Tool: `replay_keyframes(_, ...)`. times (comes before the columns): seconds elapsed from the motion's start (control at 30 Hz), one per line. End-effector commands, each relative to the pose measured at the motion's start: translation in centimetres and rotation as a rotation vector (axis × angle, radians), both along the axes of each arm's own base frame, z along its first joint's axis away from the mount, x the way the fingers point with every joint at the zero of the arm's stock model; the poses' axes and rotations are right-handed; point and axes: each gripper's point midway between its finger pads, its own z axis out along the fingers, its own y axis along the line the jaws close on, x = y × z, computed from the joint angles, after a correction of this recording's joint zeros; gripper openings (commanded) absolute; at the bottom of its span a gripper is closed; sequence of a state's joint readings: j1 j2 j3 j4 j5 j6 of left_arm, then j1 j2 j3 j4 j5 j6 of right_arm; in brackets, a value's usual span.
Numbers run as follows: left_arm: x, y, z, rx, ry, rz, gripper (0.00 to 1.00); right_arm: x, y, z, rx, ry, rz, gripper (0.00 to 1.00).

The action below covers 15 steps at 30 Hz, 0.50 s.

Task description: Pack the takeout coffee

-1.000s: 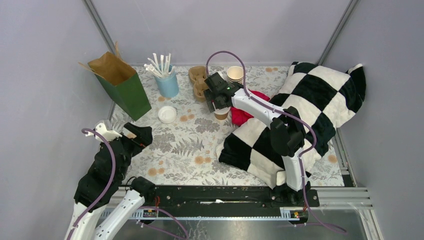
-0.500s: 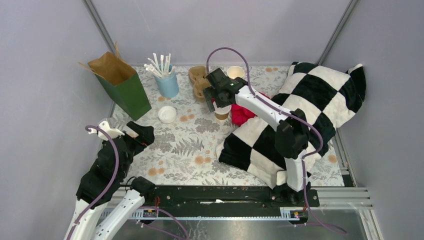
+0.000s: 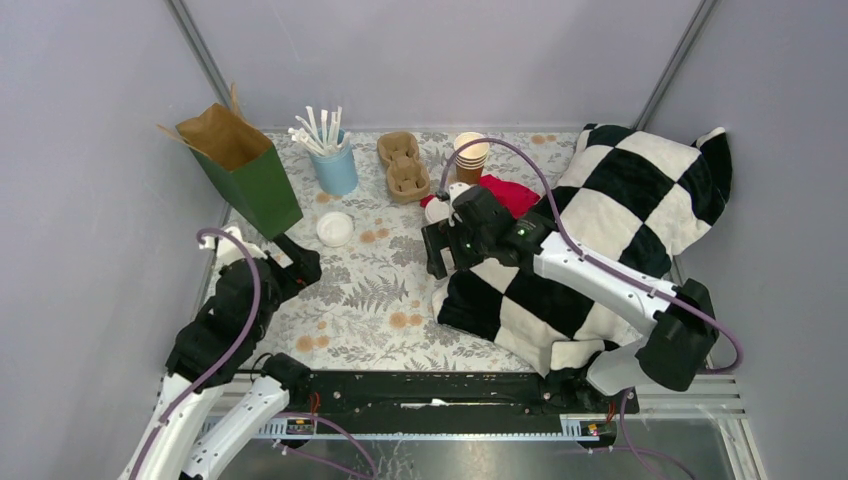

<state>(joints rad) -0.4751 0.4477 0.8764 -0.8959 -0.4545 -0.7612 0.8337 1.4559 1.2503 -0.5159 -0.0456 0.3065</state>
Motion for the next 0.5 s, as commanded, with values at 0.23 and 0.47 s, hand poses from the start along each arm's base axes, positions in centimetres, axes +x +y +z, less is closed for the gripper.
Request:
replay_keyframes(0.23, 4.9, -2.1, 4.9, 0.164, 0.0, -0.083, 0.99, -0.7, -2.1, 5.5, 0.142, -0.157, -0.041, 1.0)
replay_keyframes(0.47, 12.2, -1.5, 10.8, 0.373, 0.017, 0.056, 0.99, 1.3, -2.8, 5.2, 0.031, -0.224, -0.024, 1.0)
